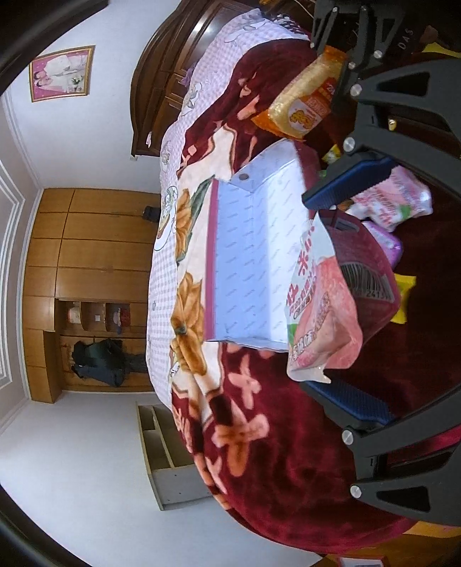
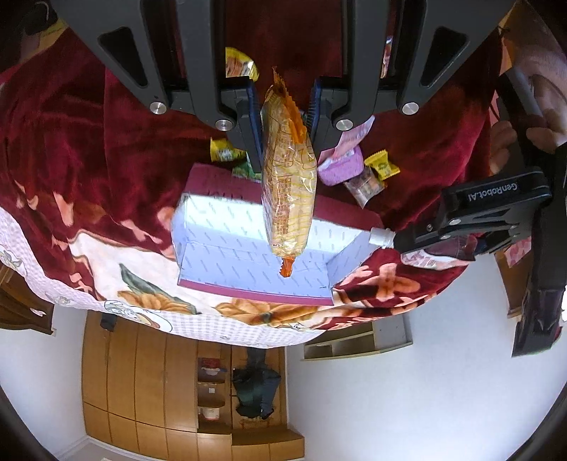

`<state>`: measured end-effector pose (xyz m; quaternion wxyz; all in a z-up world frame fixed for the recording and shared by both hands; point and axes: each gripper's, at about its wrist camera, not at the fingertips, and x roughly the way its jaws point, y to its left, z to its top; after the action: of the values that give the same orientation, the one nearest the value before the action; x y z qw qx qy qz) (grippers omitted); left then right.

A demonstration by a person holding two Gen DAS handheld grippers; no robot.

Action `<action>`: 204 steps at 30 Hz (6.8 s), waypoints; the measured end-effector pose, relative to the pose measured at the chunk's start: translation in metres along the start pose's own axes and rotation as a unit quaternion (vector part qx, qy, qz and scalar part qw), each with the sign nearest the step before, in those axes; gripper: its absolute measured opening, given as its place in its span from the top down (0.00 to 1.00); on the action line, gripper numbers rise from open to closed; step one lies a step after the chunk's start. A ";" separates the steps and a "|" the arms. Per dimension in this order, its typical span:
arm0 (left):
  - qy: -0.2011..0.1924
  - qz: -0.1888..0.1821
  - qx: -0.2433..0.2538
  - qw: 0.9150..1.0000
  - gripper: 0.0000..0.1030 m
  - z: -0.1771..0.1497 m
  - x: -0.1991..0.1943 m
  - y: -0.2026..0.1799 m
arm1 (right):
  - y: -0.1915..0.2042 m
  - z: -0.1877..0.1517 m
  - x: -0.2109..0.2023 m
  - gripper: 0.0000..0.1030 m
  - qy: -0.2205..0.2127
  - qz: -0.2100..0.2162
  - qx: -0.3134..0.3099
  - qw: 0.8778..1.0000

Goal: Organize snacks
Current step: 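Lift the pink pouch and biscuit bar and carry both over the pink box, then open both tools to drop the pouch and biscuit bar into the box, then withdraw both tools back toward the remaining snacks, then grasp the yellow candy with the left tool while the right tool grasps the jelly pouch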

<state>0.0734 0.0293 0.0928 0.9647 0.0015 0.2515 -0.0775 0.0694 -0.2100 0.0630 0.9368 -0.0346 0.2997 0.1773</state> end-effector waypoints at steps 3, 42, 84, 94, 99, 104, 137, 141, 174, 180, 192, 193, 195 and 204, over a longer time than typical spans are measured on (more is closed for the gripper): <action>-0.009 0.001 0.000 1.000 0.08 0.014 0.008 0.001 | -0.004 0.012 0.006 0.78 0.001 0.000 -0.002 1.000; 0.111 0.008 -0.027 0.993 0.07 0.044 0.199 0.007 | -0.079 0.075 0.177 0.78 0.096 -0.030 0.015 0.995; 0.054 0.007 0.001 0.999 0.00 0.051 0.070 0.008 | -0.060 0.074 0.089 0.41 0.039 0.014 0.041 0.998; 0.052 0.007 -0.005 0.999 0.00 0.030 0.016 0.026 | -0.032 0.054 0.035 0.41 0.023 0.024 0.035 0.999; 0.073 0.013 0.008 0.997 0.00 0.009 0.006 0.034 | -0.023 0.041 0.018 0.41 0.024 0.032 0.033 0.999; 0.095 0.006 0.008 0.995 0.00 -0.012 0.005 0.042 | -0.018 0.024 0.009 0.41 0.028 0.035 0.036 0.998; 0.160 0.010 0.040 0.986 0.35 -0.087 0.069 0.001 | -0.040 -0.078 0.025 0.41 0.046 -0.067 0.061 0.995; 0.158 0.020 0.030 0.987 0.34 -0.088 0.078 0.005 | -0.049 -0.083 0.035 0.40 0.055 -0.051 0.081 0.994; 0.134 0.031 0.035 0.990 0.50 -0.096 0.071 0.000 | -0.050 -0.082 0.017 0.30 0.019 -0.050 0.114 0.992; 0.130 0.016 0.009 0.991 0.57 -0.095 0.062 0.007 | -0.050 -0.081 0.031 0.31 0.033 -0.048 0.107 0.993; 0.124 0.009 -0.002 0.992 0.57 -0.095 0.051 0.006 | -0.047 -0.087 0.039 0.48 0.038 -0.061 0.102 0.992; 0.124 0.007 -0.004 0.992 0.57 -0.095 0.051 0.006 | -0.047 -0.087 0.039 0.51 0.038 -0.062 0.104 0.992; 0.122 0.006 -0.005 0.992 0.57 -0.095 0.049 0.006 | -0.048 -0.088 0.038 0.54 0.037 -0.064 0.106 0.992; 0.117 0.006 -0.006 0.993 0.57 -0.096 0.040 0.003 | -0.043 -0.088 0.035 0.63 0.026 -0.071 0.093 0.993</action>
<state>0.0621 0.0299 -0.0103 0.9292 0.0065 0.3631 -0.0691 0.0626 -0.2541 -0.0312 0.9379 0.0268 0.3362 0.0810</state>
